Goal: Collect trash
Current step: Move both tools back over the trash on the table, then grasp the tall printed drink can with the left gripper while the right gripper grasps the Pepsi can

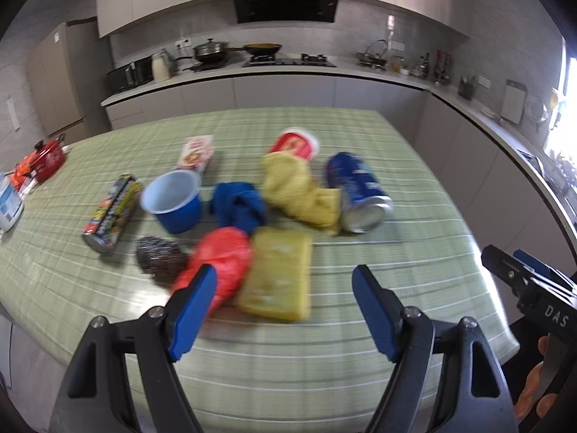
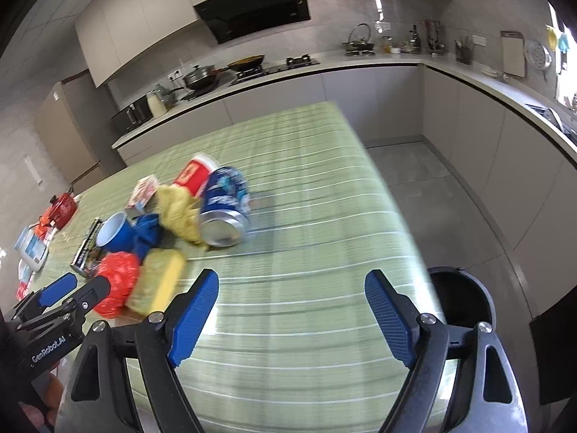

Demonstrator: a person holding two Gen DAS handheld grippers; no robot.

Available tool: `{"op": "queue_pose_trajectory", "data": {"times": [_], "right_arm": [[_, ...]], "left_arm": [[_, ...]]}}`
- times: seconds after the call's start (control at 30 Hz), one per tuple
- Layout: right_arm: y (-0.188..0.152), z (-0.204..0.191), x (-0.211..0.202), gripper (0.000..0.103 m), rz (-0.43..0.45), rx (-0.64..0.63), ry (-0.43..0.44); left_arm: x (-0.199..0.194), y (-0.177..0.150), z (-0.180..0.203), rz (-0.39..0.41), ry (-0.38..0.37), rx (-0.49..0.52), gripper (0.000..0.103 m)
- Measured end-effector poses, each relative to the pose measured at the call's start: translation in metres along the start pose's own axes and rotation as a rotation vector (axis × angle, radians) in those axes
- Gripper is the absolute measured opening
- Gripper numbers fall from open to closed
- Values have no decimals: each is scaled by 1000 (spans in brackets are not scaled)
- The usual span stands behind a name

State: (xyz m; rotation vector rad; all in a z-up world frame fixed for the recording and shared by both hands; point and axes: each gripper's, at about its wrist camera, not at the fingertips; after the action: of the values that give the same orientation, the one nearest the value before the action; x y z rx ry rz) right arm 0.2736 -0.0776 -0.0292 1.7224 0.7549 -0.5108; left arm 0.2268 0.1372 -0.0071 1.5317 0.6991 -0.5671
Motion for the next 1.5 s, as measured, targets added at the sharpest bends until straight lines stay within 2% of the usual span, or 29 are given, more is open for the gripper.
{"op": "queue_pose_trajectory", "data": {"times": [0.27,0.53,0.8,1.07,1.3,1.5], "right_arm": [[16,-47,22,85,-11,-79,29],[40,-63,51,85,-4,-108,90],[49,-78,75,85,-32,-102,104],[54,-106,87,85,5,-68,45],[57,-121,110,85,-4,-18,-6],[59,-138,124,85,-11,-37,-45]], "left_arm": [[12,11,-50,7,46,-73,78],[30,25,-73,-3,117,-106,78],[42,35,-98,-10,138,-118,78],[64,53,-127,-9,90,-72,78],[90,66,-167,-23,92,-67,78],[106,70,-184,-40,82,-69,78]]}}
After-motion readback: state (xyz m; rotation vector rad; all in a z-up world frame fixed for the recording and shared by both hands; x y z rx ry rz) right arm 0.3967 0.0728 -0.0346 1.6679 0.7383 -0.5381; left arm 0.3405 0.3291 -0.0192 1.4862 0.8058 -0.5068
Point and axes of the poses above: each gripper's, at about its wrist camera, not at the fingertips, and x roughly the way its jaws point, z to its right, y to its top, and after that the axes turned 6 degrees about y, right-handed
